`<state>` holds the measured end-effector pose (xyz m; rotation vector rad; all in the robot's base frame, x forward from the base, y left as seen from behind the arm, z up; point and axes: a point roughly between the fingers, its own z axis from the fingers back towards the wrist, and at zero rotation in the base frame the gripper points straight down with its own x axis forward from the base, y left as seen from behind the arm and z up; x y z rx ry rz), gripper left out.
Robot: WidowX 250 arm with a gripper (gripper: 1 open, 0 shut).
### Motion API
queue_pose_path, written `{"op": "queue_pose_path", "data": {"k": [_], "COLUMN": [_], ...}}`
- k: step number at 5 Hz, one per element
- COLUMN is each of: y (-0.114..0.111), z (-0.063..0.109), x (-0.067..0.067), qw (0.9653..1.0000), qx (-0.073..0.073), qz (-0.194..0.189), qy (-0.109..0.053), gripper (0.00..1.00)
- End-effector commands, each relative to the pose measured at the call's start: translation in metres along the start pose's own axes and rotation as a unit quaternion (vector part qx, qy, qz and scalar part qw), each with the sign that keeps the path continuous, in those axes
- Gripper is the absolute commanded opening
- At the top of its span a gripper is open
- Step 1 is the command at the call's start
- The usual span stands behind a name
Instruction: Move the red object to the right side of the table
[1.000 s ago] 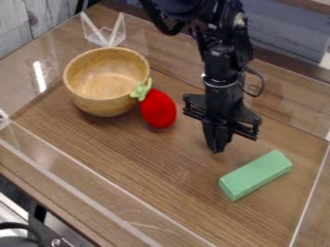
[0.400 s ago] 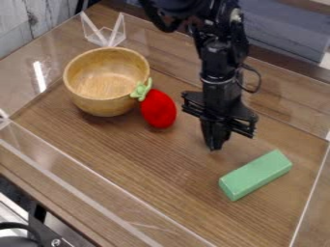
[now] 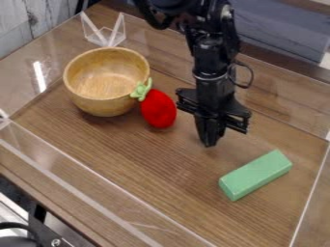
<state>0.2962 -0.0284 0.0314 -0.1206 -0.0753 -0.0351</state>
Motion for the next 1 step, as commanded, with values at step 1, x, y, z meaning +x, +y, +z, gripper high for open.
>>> {"op": "queue_pose_path", "data": {"k": [1], "y": [0.003], "z": [0.0257], "x": [0.0077], "qw": [0.9982], "qx": [0.004], "qz": [0.042], "qy": [-0.042], "gripper": [0.0]}}
